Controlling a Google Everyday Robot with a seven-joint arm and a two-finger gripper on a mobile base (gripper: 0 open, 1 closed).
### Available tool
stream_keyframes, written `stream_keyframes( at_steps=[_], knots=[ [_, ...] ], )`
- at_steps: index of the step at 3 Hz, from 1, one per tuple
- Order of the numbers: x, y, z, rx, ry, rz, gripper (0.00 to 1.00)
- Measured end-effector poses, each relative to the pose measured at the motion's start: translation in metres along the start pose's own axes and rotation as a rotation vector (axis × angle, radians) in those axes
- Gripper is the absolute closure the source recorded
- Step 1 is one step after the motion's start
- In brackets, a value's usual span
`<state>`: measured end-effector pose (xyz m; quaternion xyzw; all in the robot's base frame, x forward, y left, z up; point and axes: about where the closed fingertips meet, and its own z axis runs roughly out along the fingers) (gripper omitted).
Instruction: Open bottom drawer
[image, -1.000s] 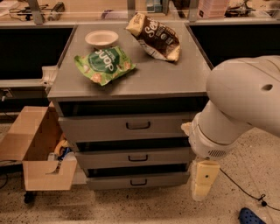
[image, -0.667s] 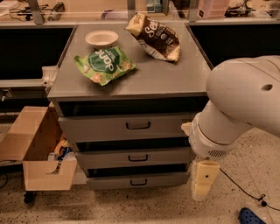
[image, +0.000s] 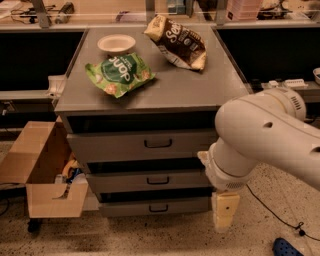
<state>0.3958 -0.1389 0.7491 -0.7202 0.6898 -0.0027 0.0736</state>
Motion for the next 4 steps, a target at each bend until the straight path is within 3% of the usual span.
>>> stream_keyframes(
  at_steps=[1, 2, 3, 4],
  knots=[
    [-0.002, -0.005, 0.051, -0.023, -0.030, -0.066, 0.00],
    [-0.003, -0.004, 0.097, -0.064, -0.077, -0.093, 0.00],
    [0.001, -0.003, 0.141, -0.099, -0.124, -0.082, 0.00],
    [0.004, 0.001, 0.194, -0.148, -0.193, -0.029, 0.00]
  ],
)
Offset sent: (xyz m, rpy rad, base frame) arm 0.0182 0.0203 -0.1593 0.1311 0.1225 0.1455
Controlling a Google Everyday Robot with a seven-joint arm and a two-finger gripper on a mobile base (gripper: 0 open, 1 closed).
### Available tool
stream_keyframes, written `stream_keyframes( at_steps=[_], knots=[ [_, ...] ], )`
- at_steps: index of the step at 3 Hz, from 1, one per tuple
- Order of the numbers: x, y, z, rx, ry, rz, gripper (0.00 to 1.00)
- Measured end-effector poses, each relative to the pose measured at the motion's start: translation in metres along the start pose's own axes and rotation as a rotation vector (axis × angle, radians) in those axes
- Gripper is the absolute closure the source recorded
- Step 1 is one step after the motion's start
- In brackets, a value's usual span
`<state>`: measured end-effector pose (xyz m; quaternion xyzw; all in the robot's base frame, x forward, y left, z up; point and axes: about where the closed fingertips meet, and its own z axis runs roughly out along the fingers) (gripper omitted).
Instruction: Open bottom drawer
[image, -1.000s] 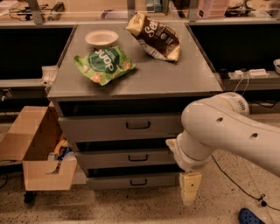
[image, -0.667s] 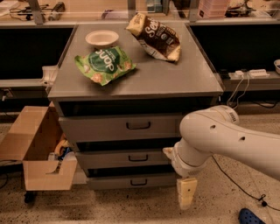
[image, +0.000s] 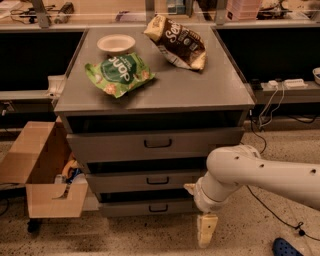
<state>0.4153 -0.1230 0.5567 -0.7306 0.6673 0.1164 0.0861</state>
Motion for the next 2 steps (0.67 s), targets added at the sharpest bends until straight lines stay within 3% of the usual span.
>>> stream_keyframes(
  at_steps=[2],
  knots=[
    [0.013, -0.009, 0.017, 0.015, -0.032, -0.010, 0.00]
  ],
)
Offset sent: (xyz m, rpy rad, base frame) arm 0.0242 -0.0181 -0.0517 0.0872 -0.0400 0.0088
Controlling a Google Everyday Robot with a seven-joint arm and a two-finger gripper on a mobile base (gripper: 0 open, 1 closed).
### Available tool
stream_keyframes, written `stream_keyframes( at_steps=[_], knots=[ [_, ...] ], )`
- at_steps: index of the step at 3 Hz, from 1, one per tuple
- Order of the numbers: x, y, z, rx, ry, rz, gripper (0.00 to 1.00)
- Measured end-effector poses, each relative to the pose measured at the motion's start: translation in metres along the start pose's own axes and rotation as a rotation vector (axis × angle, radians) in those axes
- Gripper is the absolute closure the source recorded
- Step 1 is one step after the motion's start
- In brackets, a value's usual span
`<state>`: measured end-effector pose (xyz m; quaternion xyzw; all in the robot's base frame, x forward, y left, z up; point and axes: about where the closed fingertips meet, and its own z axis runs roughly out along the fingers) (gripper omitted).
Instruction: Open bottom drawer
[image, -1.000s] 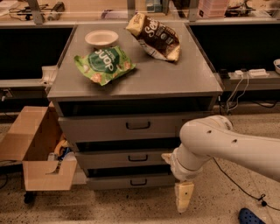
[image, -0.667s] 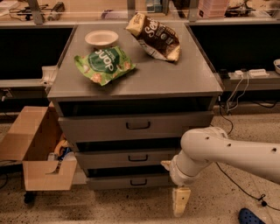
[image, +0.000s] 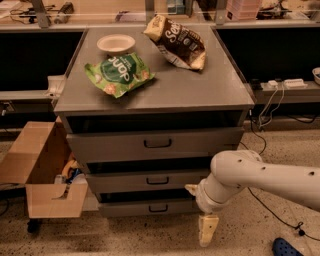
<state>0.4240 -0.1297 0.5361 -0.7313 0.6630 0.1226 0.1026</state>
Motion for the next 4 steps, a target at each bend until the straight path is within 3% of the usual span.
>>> stream_keyframes(
  at_steps=[2, 4],
  knots=[
    [0.049, -0.031, 0.089, -0.008, -0.033, -0.066, 0.00],
    [0.100, -0.053, 0.195, -0.062, -0.062, -0.046, 0.00]
  ],
)
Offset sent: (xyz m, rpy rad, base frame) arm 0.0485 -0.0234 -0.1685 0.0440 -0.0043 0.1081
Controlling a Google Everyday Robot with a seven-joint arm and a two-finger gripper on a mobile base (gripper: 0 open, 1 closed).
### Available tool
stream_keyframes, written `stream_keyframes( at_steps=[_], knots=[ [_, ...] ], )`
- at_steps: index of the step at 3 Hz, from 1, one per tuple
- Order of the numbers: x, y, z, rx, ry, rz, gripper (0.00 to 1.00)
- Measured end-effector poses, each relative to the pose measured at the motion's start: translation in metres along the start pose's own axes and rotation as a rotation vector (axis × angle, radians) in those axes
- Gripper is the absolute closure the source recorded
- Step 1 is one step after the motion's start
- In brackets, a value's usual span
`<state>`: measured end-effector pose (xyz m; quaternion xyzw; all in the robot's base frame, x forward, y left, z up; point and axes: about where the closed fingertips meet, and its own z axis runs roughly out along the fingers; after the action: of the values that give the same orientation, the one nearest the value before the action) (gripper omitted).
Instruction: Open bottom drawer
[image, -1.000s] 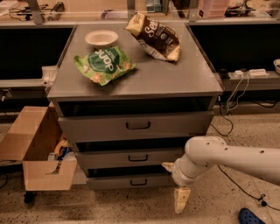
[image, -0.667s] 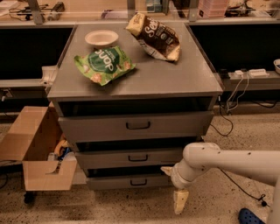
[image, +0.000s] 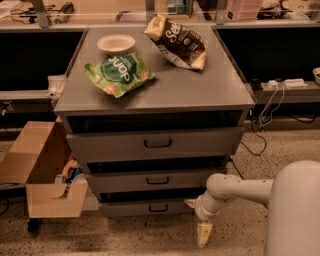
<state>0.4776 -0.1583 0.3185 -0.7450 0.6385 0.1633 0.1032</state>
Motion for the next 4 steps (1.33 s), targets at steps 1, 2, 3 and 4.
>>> stream_keyframes(
  at_steps=[1, 2, 3, 4],
  knots=[
    [0.000, 0.000, 0.000, 0.000, 0.000, 0.000, 0.00],
    [0.015, -0.005, 0.013, 0.009, 0.015, 0.013, 0.00],
    [0.043, -0.017, 0.039, 0.019, 0.010, 0.009, 0.00],
    [0.062, -0.050, 0.060, 0.058, -0.004, -0.040, 0.00]
  ],
)
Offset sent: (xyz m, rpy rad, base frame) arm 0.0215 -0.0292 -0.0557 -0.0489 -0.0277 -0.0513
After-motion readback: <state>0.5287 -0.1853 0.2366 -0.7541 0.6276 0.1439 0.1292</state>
